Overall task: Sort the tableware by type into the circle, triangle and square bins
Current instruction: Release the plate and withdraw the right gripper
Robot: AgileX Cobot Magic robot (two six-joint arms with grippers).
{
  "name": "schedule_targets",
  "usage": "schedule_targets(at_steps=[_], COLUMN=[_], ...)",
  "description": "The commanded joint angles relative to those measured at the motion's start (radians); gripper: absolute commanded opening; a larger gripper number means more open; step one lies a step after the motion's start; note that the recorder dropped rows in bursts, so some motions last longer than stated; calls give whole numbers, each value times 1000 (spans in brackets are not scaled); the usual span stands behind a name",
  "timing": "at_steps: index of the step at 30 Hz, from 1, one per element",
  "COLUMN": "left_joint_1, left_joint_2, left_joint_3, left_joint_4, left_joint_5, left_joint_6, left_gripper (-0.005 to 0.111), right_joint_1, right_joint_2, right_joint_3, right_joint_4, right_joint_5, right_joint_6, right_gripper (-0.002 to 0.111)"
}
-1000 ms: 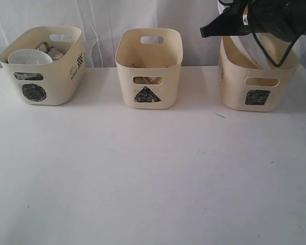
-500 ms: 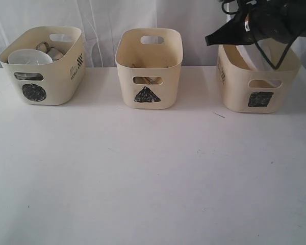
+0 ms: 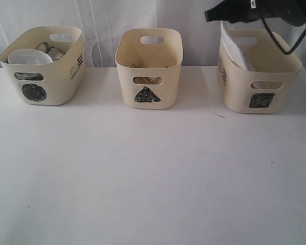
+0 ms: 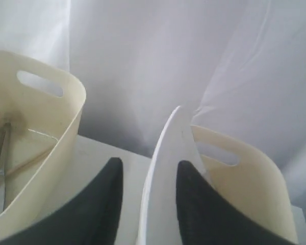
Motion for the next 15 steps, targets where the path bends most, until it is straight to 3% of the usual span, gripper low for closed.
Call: schedule_targets(at_steps=[1, 4, 7, 8, 11, 15], left_joint_1=[-6, -6, -6, -6, -6, -6], left_joint_2=[-4, -4, -4, -4, -4, -4], left_joint_3=[3, 3, 3, 3, 3, 3], left_joint_4=[-12, -12, -12, -12, -12, -12], left_joint_5=[-2, -2, -2, -2, -2, -2], left_joint_6=[-1, -1, -1, -1, -1, -1], left_gripper=[0, 0, 0, 0, 0, 0], right_joint_1=[2, 2, 3, 3, 3, 3], right_joint_2=[-114, -276, -618, -675, -986, -1232], right_joint_3=[72, 282, 691, 761, 1009, 1130], right_joint_4=[-7, 12, 33, 53, 174, 189], right_joint_5=[-12, -52, -312, -319, -173, 142], right_joint_6=[-9, -9, -1, -1, -1, 4], right_gripper=[28, 21, 3, 0, 0, 0])
